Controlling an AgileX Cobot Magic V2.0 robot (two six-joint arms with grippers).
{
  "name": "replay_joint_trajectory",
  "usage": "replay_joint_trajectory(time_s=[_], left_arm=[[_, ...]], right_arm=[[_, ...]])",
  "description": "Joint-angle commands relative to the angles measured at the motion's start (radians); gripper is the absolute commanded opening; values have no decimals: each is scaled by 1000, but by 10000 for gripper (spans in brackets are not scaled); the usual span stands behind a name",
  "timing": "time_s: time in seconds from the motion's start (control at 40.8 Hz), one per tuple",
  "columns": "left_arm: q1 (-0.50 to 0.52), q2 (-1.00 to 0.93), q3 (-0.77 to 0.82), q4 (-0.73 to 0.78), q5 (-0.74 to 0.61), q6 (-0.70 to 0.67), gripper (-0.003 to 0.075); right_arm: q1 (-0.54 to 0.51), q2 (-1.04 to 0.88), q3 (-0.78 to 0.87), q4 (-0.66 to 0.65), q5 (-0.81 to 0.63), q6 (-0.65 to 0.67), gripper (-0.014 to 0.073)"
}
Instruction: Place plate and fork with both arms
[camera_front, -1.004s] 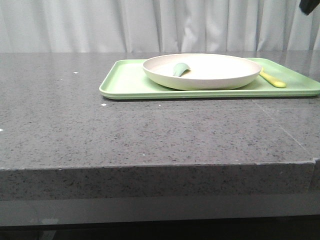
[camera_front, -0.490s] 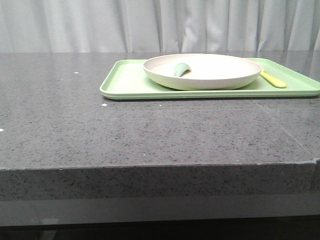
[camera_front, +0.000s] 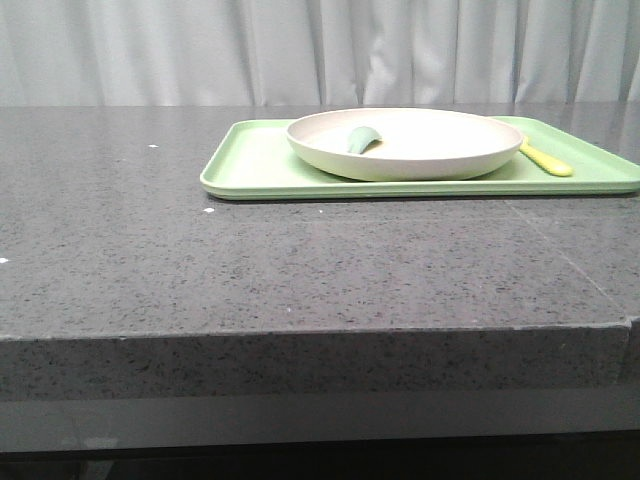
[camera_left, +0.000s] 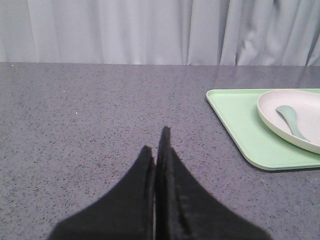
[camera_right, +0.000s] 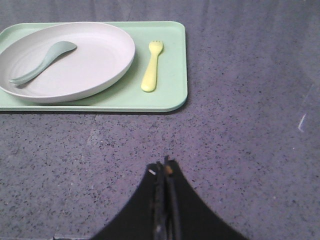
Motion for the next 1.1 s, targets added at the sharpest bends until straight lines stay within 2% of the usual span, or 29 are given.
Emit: replay_joint_trajectory(time_s=[0.0,0.147,1.078], left_arm=[[3,7,-29,-1,-76,-8,-18],[3,7,-29,-1,-76,-8,-18],[3,7,-29,-1,-76,-8,-18]], right_arm=[[0,-70,18,-10,-97,-11,-113],[0,-126,30,-10,-109,-11,-113],[0,-127,31,-10,-108,-11,-113]])
